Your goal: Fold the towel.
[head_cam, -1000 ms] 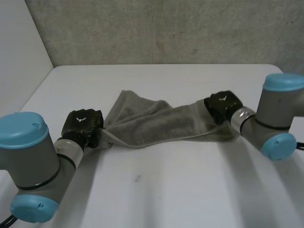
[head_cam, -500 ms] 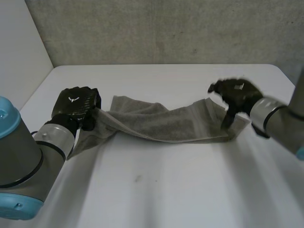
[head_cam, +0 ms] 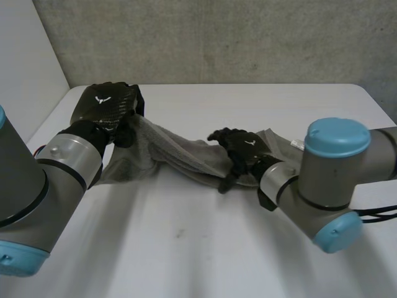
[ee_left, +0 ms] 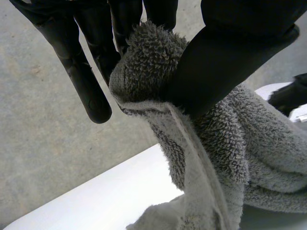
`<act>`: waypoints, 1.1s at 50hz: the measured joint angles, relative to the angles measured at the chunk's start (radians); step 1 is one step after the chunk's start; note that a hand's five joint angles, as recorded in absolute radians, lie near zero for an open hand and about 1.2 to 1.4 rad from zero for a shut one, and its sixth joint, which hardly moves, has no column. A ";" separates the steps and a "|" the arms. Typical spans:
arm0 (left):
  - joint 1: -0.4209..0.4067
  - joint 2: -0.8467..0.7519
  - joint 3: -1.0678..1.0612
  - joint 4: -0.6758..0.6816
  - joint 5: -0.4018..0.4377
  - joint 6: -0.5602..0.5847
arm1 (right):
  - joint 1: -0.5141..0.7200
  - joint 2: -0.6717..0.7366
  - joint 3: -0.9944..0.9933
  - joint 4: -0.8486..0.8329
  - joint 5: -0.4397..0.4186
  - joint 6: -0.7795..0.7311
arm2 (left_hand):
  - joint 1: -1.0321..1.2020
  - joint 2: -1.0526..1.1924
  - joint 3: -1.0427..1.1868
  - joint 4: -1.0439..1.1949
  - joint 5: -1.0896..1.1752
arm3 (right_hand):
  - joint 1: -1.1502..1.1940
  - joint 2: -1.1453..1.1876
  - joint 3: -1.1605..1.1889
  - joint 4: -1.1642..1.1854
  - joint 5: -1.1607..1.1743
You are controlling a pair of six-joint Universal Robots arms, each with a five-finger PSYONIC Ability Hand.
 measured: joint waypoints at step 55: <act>0.121 0.096 0.046 -0.064 0.020 0.007 | -0.318 -0.403 -0.123 0.181 -0.033 -0.382 | 0.000 0.000 0.000 0.000 0.000 | 1.098 1.072 1.077 1.082 1.103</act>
